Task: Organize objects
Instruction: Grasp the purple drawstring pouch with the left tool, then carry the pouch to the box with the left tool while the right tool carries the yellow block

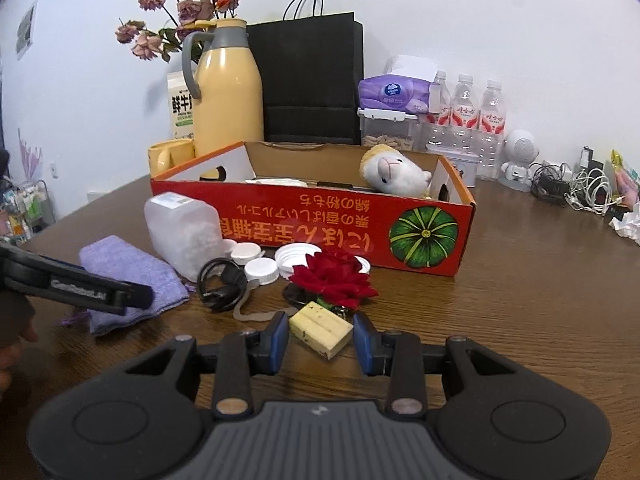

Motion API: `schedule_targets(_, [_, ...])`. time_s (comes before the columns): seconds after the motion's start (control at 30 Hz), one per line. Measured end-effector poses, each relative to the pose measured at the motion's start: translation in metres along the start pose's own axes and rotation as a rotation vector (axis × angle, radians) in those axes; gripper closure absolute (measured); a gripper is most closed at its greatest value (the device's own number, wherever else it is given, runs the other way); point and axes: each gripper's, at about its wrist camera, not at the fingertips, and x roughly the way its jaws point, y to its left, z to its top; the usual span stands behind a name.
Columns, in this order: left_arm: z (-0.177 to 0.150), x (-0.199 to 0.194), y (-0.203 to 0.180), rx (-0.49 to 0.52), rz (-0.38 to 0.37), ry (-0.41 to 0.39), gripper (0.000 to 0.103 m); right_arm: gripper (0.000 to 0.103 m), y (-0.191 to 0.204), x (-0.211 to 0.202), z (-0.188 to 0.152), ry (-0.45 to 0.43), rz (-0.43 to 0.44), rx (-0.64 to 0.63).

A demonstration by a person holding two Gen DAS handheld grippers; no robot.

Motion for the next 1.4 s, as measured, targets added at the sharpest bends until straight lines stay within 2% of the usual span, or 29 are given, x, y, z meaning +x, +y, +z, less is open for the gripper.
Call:
schedule_targets(0.27, [-0.003,-0.001,-0.001,-0.002,-0.001,-0.022,0.001,0.069,-0.003,-0.002,0.0,-0.009,0.026,0.023])
schedule_targets(0.47, [-0.006,-0.005,-0.004,0.008,-0.014,-0.041,0.012,0.069,-0.005,-0.003,0.0,-0.015,0.03,0.035])
schedule_targets(0.57, [-0.008,-0.01,-0.006,0.012,-0.021,-0.056,0.025,0.069,-0.005,-0.003,0.0,-0.014,0.03,0.034])
schedule_targets(0.67, [-0.011,-0.015,-0.008,0.013,-0.033,-0.073,0.043,0.069,-0.005,-0.003,0.0,-0.01,0.029,0.034])
schedule_targets(0.73, [-0.013,-0.018,-0.007,0.009,-0.039,-0.085,0.066,0.069,-0.005,-0.003,0.0,-0.008,0.028,0.034])
schedule_targets(0.8, [-0.015,-0.02,-0.006,0.004,-0.05,-0.091,0.08,0.069,-0.005,-0.002,0.0,-0.006,0.026,0.034])
schedule_targets(0.9, [-0.016,-0.023,-0.005,-0.007,-0.067,-0.092,0.09,0.069,-0.005,-0.002,0.0,-0.001,0.023,0.032])
schedule_targets(1.1, [-0.018,-0.03,0.001,-0.027,-0.065,-0.099,0.093,0.069,-0.006,0.0,0.0,0.005,0.018,0.033])
schedule_targets(1.4, [-0.011,-0.058,0.008,-0.026,-0.068,-0.187,0.093,0.069,-0.002,-0.004,0.0,-0.022,0.023,0.014])
